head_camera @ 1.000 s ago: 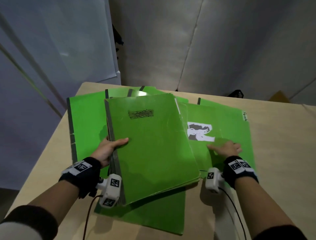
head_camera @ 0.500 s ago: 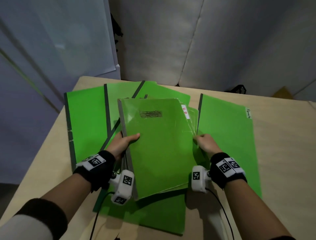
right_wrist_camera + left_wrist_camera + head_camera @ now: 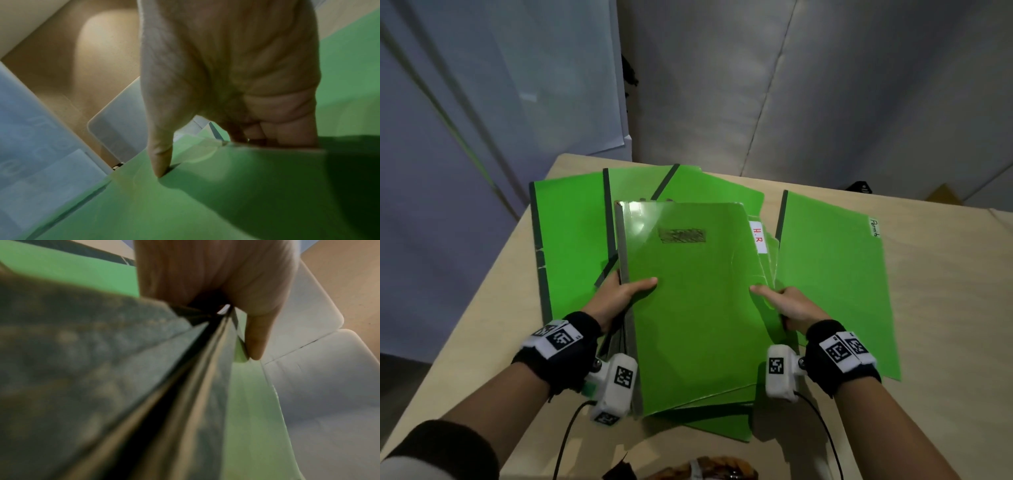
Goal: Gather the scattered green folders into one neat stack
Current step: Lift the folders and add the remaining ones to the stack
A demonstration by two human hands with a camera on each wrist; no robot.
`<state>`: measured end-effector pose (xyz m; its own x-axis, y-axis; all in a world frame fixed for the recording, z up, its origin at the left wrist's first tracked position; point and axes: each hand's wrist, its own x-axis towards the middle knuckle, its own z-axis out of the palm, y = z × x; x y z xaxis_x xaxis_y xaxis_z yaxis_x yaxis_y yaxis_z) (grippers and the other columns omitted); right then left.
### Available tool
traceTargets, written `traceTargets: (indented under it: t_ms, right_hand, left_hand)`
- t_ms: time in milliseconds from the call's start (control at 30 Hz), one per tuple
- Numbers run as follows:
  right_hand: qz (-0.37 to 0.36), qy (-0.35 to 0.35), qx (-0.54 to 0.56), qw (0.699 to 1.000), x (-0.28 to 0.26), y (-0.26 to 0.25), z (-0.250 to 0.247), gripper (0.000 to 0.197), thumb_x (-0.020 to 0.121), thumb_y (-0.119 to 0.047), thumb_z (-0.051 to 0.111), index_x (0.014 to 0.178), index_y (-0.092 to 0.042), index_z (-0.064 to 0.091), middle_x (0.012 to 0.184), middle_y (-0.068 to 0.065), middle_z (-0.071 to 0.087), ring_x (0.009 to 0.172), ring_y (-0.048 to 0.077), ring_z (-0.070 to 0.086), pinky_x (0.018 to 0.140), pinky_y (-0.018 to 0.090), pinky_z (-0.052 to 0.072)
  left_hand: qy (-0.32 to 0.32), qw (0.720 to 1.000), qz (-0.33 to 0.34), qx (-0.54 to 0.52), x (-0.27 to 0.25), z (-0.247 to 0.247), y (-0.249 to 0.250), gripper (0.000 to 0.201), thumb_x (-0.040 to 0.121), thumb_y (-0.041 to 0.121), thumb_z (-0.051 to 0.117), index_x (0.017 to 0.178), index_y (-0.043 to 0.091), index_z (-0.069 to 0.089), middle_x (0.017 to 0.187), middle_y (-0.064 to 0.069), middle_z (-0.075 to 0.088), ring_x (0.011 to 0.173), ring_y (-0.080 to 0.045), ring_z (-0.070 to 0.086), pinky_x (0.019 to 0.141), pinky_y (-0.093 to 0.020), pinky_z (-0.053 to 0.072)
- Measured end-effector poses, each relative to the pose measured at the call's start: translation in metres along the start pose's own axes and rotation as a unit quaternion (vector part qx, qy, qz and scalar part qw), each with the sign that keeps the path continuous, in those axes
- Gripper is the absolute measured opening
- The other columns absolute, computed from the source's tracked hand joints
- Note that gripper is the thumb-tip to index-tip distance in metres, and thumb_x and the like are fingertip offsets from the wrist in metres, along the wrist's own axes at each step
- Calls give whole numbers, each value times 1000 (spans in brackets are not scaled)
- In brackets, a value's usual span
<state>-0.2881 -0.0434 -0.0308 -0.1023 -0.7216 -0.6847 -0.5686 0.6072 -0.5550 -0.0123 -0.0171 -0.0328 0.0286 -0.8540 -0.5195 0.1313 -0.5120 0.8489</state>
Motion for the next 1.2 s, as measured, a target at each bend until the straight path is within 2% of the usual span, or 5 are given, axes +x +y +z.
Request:
traceTargets:
  t_ms: [433, 533, 733, 1000, 1200]
  right_hand:
    - [-2, 17, -74, 997, -32, 8, 27, 81, 80, -47, 63, 135, 8, 39, 98, 14, 58, 70, 16, 50, 64, 29, 48]
    - [-8, 36, -37, 999, -37, 13, 32, 87, 81, -45, 64, 142, 5, 28, 137, 23, 45, 124, 33, 48, 101, 44, 44]
    - [1, 8, 22, 1000, -49, 15, 37, 99, 77, -49, 66, 146, 2, 18, 155, 21, 22, 142, 36, 24, 111, 47, 28]
    - [-60, 31, 119, 991, -56, 7, 31, 103, 73, -43, 72, 148, -4, 12, 155, 20, 22, 140, 35, 29, 111, 49, 28]
    - [-216, 131, 233, 939, -69, -40, -8, 98, 71, -29, 75, 147, -6, 19, 152, 15, 31, 139, 30, 32, 112, 43, 28]
  left_hand:
    - [86, 972, -77, 206, -12, -16, -36, 128, 33, 54, 90, 134, 0, 34, 134, -23, 49, 119, -37, 53, 100, -47, 48]
    - [96, 966, -108, 216, -15, -9, -33, 52, 63, 36, 84, 61, 7, 41, 59, -5, 43, 47, -14, 41, 36, -15, 38]
    - [110, 974, -102, 170, -31, -10, -24, 52, 74, 25, 79, 50, 11, 34, 36, 1, 36, 29, -9, 28, 25, -11, 21]
    - [98, 991, 35, 85, -39, -13, 0, 140, 15, 52, 91, 135, 2, 38, 131, -19, 55, 116, -35, 57, 97, -49, 49]
    - [79, 969, 223, 73, -46, 3, 77, 81, 67, 12, 81, 134, 3, 37, 129, -12, 57, 115, -27, 58, 95, -41, 51]
